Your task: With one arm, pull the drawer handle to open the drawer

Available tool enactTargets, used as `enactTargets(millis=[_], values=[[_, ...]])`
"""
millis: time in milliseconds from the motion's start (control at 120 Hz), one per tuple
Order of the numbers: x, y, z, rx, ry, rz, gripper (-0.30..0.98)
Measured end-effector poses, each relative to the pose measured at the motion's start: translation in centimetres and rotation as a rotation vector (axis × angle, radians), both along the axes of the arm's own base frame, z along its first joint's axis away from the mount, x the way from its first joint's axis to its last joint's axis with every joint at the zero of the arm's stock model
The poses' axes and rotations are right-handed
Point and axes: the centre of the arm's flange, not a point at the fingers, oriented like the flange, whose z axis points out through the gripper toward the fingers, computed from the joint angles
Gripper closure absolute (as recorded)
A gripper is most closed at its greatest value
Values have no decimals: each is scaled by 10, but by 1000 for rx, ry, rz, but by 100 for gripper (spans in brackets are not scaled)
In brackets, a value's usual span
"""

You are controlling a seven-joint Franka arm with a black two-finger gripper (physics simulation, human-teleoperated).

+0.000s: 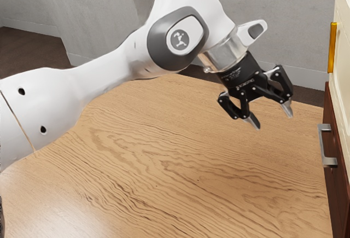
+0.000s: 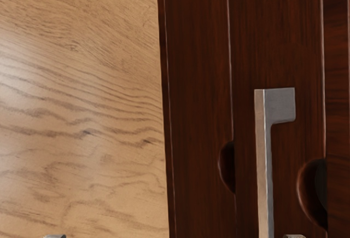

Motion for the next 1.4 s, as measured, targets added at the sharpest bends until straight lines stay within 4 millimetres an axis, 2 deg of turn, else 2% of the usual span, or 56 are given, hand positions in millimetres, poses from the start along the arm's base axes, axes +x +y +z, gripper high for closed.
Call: enactTargets(millis=[92,192,258,575,800,1150,1400], values=[[3,-10,-9,24,-9,-9,26],[5,-53,-31,53,-28,-58,28],[7,-63,-37,59,-46,-63,31],[20,-62,-41,12,-105,-24,50],[24,-65,-45,-40,-109,-9,55],[24,-69,-68,-41,-72,-13,58],[16,-67,-67,-25,-63,-19,63]])
